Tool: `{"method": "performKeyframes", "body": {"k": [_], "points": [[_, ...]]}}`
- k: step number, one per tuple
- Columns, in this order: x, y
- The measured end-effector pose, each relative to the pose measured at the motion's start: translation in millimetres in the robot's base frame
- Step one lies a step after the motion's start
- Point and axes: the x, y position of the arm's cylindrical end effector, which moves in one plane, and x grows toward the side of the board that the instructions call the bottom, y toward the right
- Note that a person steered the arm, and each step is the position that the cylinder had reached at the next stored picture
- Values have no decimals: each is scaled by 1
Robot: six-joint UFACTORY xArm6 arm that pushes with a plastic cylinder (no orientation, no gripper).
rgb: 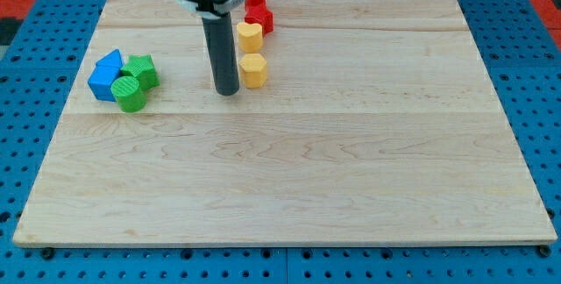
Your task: Push the yellow hexagon into the yellow heart
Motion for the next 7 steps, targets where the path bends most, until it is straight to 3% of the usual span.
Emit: {"method": "performKeyframes", "body": {"k": [2, 7], "points": [[-4, 61], [-47, 48]]}}
